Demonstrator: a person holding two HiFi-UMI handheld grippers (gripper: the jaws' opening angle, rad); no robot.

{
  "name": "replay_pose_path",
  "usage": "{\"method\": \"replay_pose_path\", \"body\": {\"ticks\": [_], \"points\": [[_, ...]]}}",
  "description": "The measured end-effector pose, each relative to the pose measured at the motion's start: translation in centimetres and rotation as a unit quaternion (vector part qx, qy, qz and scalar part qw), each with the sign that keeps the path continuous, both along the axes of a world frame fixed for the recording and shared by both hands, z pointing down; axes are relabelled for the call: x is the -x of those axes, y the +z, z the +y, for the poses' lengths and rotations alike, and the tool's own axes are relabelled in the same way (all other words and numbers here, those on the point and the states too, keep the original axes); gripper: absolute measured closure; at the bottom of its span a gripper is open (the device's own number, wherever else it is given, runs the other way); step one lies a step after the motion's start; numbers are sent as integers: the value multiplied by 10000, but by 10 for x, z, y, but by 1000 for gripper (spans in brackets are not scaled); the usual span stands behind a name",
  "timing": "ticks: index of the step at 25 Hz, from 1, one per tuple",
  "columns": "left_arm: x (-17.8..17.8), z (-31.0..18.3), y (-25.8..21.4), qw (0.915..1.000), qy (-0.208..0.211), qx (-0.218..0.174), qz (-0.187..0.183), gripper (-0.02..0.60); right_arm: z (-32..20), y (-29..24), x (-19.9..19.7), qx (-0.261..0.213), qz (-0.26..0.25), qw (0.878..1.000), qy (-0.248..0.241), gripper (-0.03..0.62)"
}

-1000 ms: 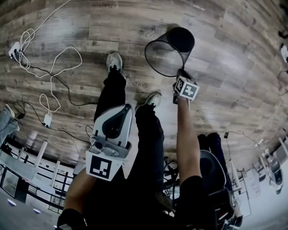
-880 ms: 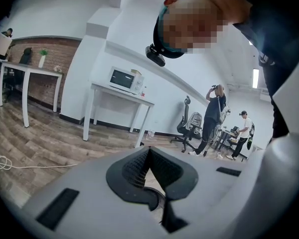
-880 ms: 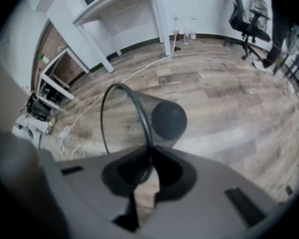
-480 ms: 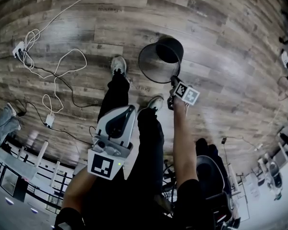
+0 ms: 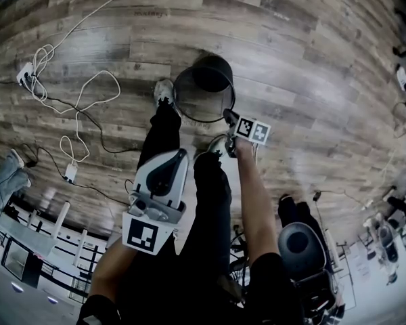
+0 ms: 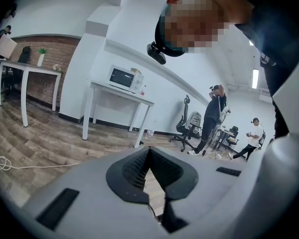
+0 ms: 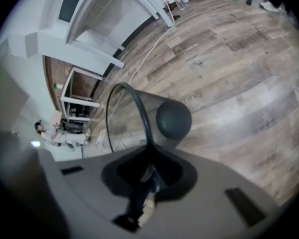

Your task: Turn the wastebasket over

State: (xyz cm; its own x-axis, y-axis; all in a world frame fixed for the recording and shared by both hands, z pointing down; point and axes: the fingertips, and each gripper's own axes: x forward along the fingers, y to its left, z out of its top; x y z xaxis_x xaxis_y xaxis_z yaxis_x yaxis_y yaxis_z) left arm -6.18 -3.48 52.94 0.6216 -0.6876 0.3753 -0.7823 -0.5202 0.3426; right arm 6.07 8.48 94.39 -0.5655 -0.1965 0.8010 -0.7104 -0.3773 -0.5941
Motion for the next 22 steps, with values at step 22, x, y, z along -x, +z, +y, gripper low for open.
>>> {"method": "replay_pose_path", "body": {"ticks": [22], "points": [[1, -2, 11, 10000, -80, 12, -30, 548, 6, 37, -34, 460, -243, 9986, -123, 534]]}}
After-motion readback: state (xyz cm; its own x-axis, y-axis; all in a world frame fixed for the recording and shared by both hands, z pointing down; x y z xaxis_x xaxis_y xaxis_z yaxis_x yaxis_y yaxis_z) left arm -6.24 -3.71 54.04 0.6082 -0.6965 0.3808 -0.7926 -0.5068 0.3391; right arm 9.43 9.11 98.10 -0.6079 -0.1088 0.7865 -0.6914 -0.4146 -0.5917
